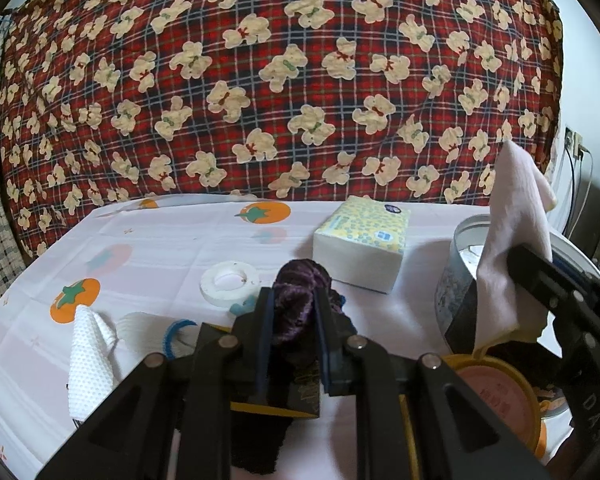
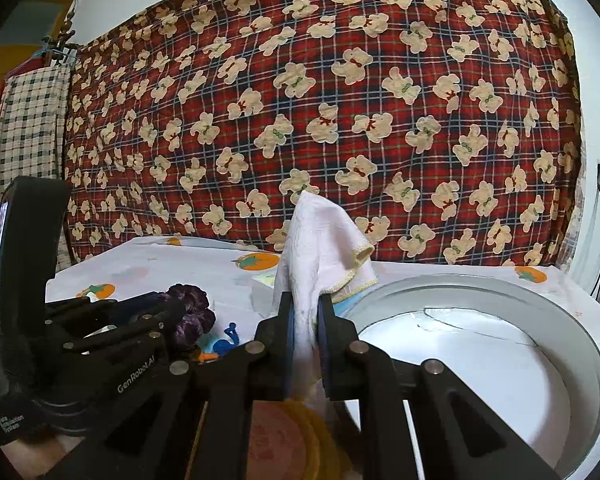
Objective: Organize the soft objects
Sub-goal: 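Carry the pink cloth and purple yarn ball with both tools over the metal tin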
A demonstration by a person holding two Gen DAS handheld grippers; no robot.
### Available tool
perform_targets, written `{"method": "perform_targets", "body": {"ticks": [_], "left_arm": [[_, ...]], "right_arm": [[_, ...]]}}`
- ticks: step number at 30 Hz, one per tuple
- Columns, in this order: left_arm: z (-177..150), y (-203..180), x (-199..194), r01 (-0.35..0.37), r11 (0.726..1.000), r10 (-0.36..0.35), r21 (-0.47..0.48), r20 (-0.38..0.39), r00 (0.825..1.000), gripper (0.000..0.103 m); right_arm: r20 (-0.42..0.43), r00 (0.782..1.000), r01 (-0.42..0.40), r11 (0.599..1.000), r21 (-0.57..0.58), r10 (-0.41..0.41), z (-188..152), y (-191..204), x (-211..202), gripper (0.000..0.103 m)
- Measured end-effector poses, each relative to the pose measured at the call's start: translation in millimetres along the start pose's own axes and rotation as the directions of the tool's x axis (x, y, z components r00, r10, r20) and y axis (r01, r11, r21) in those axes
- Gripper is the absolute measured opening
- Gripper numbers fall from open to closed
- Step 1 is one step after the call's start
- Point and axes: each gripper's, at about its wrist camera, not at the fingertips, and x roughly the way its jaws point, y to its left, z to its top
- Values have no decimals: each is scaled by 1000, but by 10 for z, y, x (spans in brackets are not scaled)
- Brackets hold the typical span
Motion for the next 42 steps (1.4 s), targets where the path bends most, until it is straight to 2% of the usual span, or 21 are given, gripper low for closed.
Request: {"method": "perform_targets", "body": {"ticks": [24,42], "left_arm": [[97,-260,71,21,999,-20,37,-19,1000,17],[322,-594,-28,111,992,-107,67,-60,992,17]], "right_arm": [[6,1000,23,1000,20,-23,22,-180,-12,12],[20,998,60,997,58,-61,42,-424,-85,12]]}}
